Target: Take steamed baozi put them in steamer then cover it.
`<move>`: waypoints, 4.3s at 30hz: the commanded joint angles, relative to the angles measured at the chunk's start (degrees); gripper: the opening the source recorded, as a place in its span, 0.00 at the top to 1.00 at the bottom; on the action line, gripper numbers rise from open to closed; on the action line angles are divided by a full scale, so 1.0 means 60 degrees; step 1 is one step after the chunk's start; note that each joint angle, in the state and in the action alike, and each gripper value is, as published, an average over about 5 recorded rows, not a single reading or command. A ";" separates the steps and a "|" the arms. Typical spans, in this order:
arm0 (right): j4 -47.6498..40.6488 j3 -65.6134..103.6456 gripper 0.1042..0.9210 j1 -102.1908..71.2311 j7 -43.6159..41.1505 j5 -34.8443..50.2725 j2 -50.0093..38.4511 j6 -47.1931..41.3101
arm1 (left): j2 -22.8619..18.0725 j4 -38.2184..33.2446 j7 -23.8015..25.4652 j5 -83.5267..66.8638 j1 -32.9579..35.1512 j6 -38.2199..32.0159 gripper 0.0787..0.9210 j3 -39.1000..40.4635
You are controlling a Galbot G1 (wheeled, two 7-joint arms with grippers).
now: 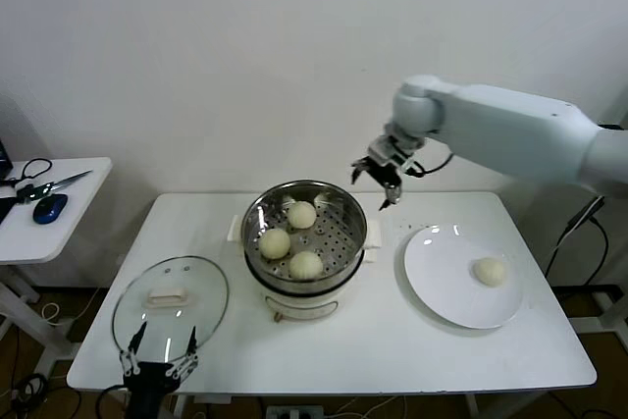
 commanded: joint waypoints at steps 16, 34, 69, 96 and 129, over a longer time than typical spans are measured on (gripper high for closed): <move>-0.2689 0.4537 0.12 -0.5576 -0.0691 -0.3052 -0.2918 -0.0536 | -0.0179 -0.0201 -0.0007 0.0232 0.0214 0.0060 0.12 0.0006; -0.5215 0.6707 0.12 -0.6527 -0.0709 -0.4416 -0.1099 0.0454 | -0.0332 -0.0138 -0.0035 0.0199 0.0016 0.0295 0.12 -0.0118; -0.4363 0.4738 0.24 -0.4441 -0.1150 -0.2289 -0.1078 -0.0178 | -0.0353 -0.0095 -0.0031 0.0373 0.0051 0.0250 0.12 0.0025; -0.1787 -0.2635 0.26 0.1707 0.0579 0.6585 0.3497 -0.2935 | -0.0174 -0.0249 0.0073 0.0445 -0.0219 0.0198 0.12 0.0978; -0.1940 -0.3569 0.24 -0.0189 0.1124 0.5913 0.4357 -0.3195 | 0.0031 -0.0233 0.0184 0.0279 -0.0321 0.0259 0.12 0.0946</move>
